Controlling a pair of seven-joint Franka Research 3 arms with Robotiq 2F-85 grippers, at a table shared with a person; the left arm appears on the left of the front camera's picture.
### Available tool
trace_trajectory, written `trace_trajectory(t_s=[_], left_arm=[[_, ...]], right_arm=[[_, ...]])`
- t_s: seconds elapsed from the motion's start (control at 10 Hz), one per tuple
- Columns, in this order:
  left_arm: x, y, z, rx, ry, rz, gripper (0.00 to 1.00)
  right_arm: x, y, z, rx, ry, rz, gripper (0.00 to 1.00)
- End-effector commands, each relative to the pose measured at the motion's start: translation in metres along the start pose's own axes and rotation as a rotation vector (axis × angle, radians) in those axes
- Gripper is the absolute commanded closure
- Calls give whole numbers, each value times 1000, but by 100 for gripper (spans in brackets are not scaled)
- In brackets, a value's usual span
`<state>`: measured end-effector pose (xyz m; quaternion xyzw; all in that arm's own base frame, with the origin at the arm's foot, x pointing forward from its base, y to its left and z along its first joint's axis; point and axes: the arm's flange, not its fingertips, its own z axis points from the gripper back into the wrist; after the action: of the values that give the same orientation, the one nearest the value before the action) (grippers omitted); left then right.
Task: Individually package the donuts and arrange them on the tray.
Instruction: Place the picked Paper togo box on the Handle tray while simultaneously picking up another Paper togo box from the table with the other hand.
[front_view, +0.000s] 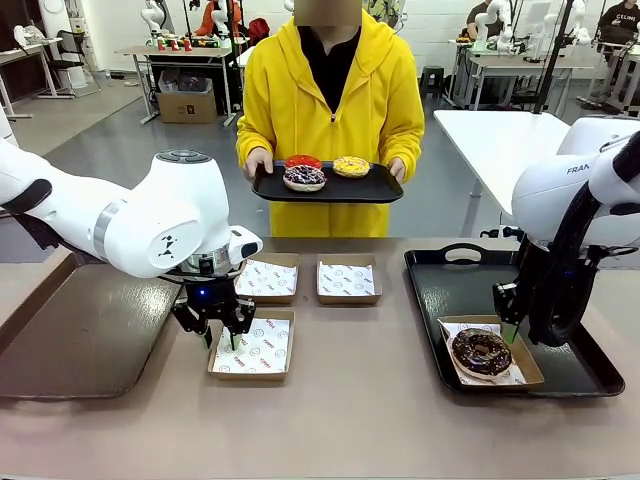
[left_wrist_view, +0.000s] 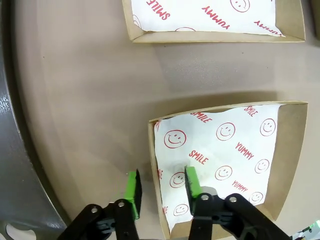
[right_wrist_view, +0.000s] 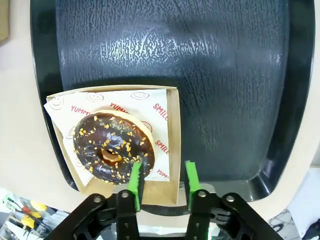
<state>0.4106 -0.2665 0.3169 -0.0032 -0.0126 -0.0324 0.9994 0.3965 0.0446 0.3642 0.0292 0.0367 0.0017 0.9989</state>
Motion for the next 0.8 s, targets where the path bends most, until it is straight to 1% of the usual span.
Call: trace_trajectory(t_s=[0.0, 0.1, 0.2, 0.7], left_arm=[[3, -6, 0, 1, -9, 31, 95], [4, -6, 0, -2, -9, 33, 100], [4, -6, 0, -3, -8, 35, 100], [4, -5, 6, -7, 3, 49, 100]], right_arm=[[4, -2, 0, 34, 7, 18, 13], [4, -2, -1, 40, 8, 18, 4], [4, -3, -1, 44, 9, 18, 0], [-6, -6, 10, 71, -13, 11, 0]])
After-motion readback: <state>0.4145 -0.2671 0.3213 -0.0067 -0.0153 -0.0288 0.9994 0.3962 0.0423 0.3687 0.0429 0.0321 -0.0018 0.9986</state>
